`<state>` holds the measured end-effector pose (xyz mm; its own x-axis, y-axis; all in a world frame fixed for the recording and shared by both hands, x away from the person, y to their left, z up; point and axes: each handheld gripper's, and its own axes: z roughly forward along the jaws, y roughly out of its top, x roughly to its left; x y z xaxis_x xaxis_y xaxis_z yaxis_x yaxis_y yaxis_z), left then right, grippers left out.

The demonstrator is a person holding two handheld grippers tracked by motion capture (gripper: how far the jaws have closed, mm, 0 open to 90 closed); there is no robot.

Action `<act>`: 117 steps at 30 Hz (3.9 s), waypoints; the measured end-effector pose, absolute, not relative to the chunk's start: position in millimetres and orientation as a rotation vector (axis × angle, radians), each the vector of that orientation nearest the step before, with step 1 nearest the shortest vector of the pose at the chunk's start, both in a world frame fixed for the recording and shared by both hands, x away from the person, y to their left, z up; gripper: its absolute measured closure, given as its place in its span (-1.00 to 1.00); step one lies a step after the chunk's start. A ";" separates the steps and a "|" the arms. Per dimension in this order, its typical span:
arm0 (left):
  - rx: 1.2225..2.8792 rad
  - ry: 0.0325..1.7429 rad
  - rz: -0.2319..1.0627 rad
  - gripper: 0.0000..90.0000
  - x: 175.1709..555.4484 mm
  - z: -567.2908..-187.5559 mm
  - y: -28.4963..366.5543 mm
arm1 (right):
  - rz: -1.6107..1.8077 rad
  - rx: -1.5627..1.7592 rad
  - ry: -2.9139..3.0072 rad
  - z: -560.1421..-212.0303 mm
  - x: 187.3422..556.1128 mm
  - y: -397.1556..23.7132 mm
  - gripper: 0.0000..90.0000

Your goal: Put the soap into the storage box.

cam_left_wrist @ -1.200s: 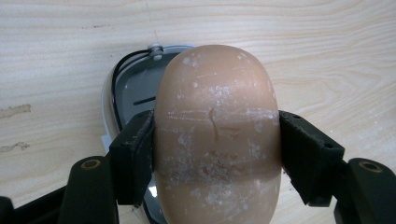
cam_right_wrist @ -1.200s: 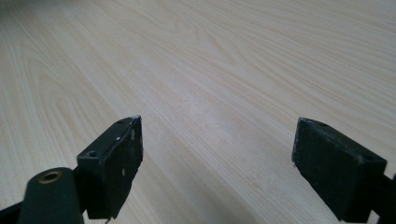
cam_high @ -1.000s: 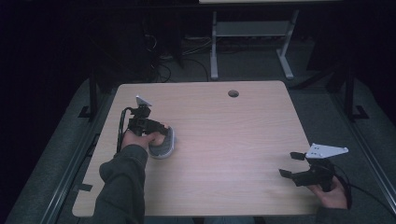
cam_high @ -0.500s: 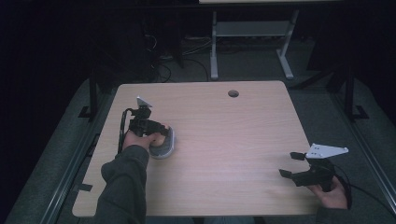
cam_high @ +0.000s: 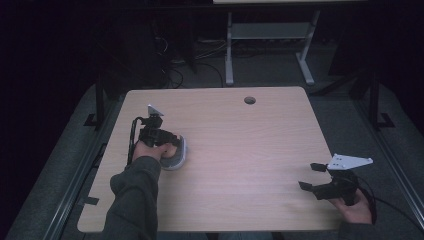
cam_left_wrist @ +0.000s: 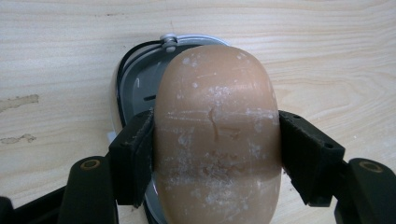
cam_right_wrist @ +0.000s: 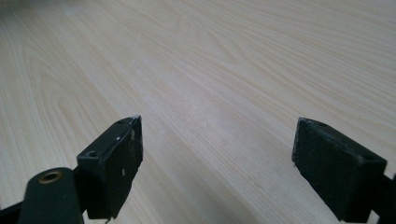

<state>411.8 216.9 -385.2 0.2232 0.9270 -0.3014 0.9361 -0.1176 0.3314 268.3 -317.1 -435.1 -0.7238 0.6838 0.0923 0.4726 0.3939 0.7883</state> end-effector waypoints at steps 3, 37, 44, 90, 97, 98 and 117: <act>2.051 1.725 -0.017 -0.29 411.6 -385.7 215.8 | 1.240 1.023 2.404 -435.1 268.2 -317.3 -0.65; 2.107 1.741 0.023 -0.20 412.4 -385.3 207.1 | 1.252 1.028 2.398 -434.6 267.8 -319.3 -0.65; 2.124 1.722 0.034 -0.25 411.4 -382.0 203.8 | 1.252 1.025 2.397 -434.3 267.6 -319.0 -0.65; 2.050 1.556 -0.013 -0.31 395.8 -356.9 202.6 | 1.233 1.021 2.405 -433.9 265.9 -316.0 -0.65; 2.039 1.519 -0.020 -0.32 391.5 -355.2 206.0 | 1.228 1.019 2.407 -434.0 266.1 -315.7 -0.65; 2.046 1.509 -0.020 -0.32 390.9 -354.7 206.4 | 1.229 1.019 2.406 -434.0 266.1 -315.7 -0.65; 2.010 1.448 -0.042 -0.34 381.1 -351.3 211.1 | 1.215 1.028 2.410 -434.2 266.2 -315.2 -0.65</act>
<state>381.1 211.1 -351.3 0.3887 0.8373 -0.3846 0.8580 -0.1768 0.4823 266.2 -315.2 -434.2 -0.7186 0.6902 0.0855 0.4791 0.4021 0.7802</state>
